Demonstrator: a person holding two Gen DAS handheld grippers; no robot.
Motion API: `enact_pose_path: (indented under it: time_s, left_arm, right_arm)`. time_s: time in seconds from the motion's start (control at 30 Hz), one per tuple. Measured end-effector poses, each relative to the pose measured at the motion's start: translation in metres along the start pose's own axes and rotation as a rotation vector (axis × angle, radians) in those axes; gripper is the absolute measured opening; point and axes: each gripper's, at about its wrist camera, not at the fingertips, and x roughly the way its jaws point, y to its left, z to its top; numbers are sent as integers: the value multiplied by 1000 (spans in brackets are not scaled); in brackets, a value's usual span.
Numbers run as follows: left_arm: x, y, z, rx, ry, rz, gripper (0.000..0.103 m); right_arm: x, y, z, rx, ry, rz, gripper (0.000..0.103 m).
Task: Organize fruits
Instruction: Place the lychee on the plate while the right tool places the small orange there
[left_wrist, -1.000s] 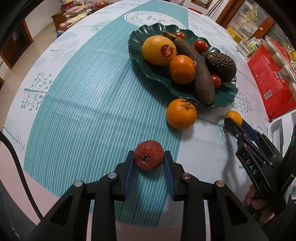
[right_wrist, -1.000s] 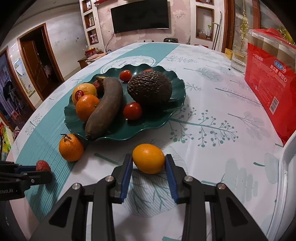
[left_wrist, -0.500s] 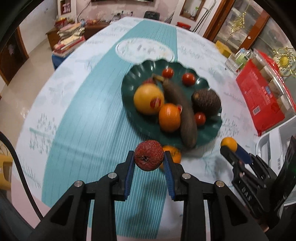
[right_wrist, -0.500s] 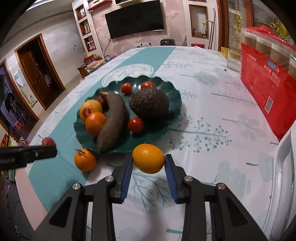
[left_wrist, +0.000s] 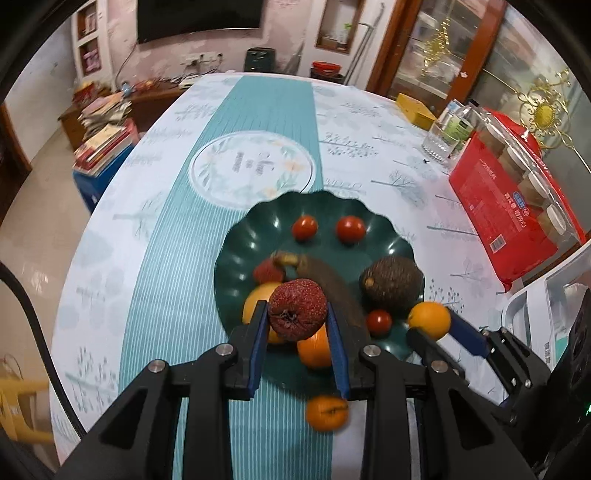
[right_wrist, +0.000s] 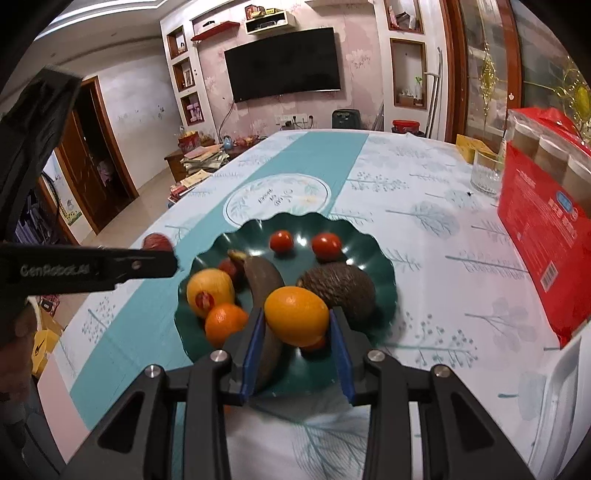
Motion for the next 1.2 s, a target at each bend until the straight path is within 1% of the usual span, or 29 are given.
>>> enact_pose_path:
  time_s: [0.2,0.43,0.5,0.57,0.73,0.83,0.93,1.03,1.2]
  left_arm:
    - [12,1,16,35,6,-47,29]
    - [33,0,14,67,68,-93,29]
    - [36,-1,14,70,78,-97,30]
    - [37,-1,14,72,79,-103,30]
    - [30,1,12,68,68,-95,33]
    - [22,2,9,56,58,-84,37]
    - [13,2,5,51,47,-79,39]
    - [5,-1,-2,46,42,-74,43]
    - [-4,-9,-21,48,56,-73,44]
  right_arm:
    - [8,11,5,-2,-4,-15,35]
    - [21,15,8,30,15,-40,36]
    - [25,15,8,38,35,-51,38]
    - [25,14,8,46,38,-54,40]
    - [18,10,6,50,33,-73,41]
    - [11,5,3,59,31,-84,41]
    - [1,-1,0,73,29,-94,42]
    - [-9,-6,-5,89,29,-103,45]
    - [-26,-11,-15,99,28,-113,47]
